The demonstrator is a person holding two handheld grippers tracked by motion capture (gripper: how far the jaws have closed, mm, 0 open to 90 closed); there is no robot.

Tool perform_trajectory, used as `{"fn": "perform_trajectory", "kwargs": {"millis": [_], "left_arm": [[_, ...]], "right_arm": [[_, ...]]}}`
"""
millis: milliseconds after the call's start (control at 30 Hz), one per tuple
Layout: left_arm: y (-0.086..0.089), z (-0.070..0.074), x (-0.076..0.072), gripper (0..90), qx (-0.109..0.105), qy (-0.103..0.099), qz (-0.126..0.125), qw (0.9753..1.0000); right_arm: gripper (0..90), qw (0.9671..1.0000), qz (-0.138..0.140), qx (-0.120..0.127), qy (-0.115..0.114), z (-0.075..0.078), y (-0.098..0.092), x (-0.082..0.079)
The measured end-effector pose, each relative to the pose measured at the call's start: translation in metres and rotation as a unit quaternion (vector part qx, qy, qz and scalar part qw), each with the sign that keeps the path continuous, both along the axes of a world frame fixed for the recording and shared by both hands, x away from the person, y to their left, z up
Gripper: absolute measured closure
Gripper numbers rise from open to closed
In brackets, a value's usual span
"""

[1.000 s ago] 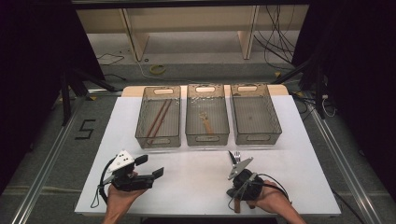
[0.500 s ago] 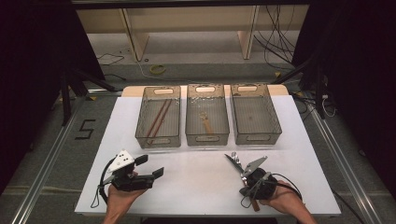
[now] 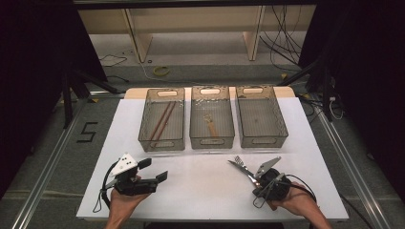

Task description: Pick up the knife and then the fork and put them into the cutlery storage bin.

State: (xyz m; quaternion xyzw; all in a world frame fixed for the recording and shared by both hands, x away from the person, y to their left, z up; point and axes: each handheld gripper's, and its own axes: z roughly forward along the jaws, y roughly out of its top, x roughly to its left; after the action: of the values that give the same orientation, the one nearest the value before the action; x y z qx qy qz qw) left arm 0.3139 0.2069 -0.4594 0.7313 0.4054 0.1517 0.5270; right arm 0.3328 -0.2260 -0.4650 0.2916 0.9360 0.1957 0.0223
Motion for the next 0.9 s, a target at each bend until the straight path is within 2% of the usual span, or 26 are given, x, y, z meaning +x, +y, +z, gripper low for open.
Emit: {"fn": "perform_trajectory", "kwargs": {"millis": [367, 433, 500, 567, 600, 733, 900], "left_arm": [[0.0, 0.0, 0.0, 16.3, -0.002, -0.002, 0.0, 1.0], [0.0, 0.0, 0.0, 16.3, -0.001, -0.001, 0.0, 1.0], [-0.001, 0.0, 0.0, 16.3, -0.001, -0.002, 0.0, 1.0], [-0.001, 0.0, 0.0, 16.3, -0.002, -0.001, 0.0, 1.0], [-0.001, 0.0, 0.0, 16.3, -0.002, -0.002, 0.001, 1.0], [-0.001, 0.0, 0.001, 16.3, -0.001, -0.002, 0.0, 1.0], [-0.001, 0.0, 0.001, 16.2, -0.002, -0.002, 0.0, 1.0]], "right_arm": [[90.0, 0.9999, -0.009, -0.014, -0.003, 0.003, -0.004, 0.003], [89.7, 0.9999, -0.009, -0.004, -0.014, 0.008, -0.006, 0.003], [82.8, 0.9997, -0.01, 0.013, -0.019, 0.017, -0.009, 0.003], [80.0, 0.9992, -0.013, 0.022, -0.032, 0.025, -0.011, 0.004], [75.5, 0.9988, -0.017, 0.023, -0.039, 0.028, -0.012, 0.005], [60.6, 0.9981, -0.028, 0.012, -0.054, 0.035, -0.016, 0.012], [46.8, 0.9983, -0.035, 0.005, -0.046, 0.036, -0.018, 0.023]]}}
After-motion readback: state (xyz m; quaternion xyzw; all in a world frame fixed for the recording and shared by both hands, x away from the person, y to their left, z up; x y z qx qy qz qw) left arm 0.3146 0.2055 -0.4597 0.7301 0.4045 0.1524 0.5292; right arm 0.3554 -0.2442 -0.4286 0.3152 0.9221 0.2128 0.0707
